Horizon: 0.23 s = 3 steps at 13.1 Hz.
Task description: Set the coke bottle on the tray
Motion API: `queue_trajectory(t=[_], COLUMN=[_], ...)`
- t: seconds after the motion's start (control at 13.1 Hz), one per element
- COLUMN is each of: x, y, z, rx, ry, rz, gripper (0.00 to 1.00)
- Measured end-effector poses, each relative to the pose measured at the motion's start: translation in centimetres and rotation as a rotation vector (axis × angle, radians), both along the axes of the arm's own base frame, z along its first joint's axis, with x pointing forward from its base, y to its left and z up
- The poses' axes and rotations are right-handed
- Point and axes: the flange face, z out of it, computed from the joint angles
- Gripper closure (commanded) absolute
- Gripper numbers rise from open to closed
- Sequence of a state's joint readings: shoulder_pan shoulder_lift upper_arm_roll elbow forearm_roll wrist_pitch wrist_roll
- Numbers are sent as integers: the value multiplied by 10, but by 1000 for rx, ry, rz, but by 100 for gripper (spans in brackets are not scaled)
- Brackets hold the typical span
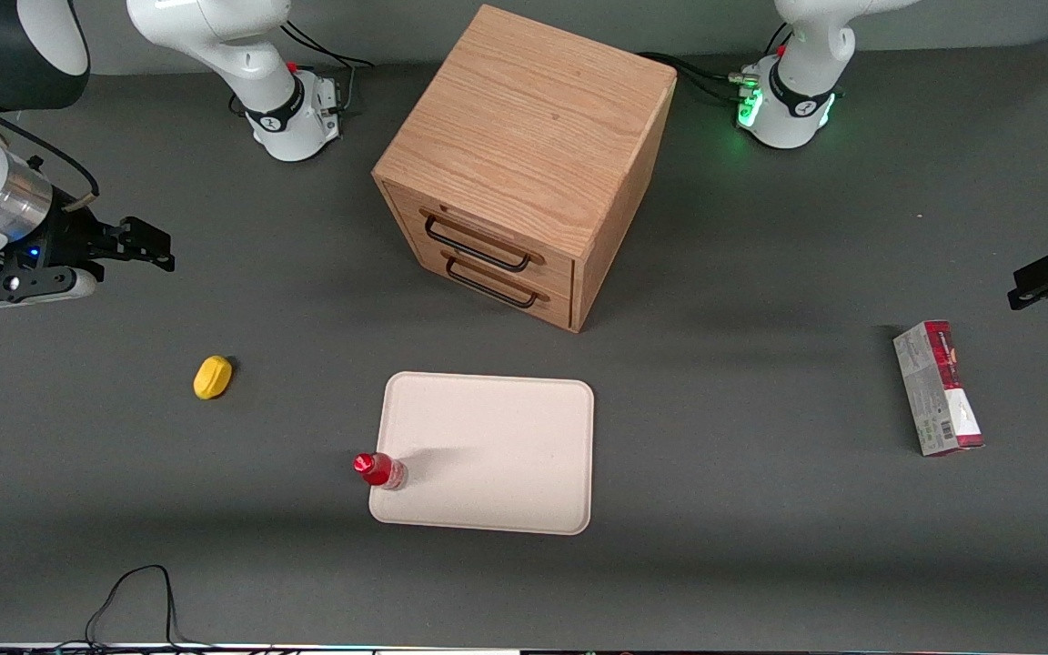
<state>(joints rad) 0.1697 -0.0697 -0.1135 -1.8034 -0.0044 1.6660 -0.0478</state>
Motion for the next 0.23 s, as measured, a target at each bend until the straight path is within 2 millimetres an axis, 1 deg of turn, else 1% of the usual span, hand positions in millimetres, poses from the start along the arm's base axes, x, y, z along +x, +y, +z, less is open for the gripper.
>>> queue_trajectory(t=[0.23], x=[-1], y=[-1], z=[4], rx=[-1], ry=[10], rz=[-2], gripper=[0])
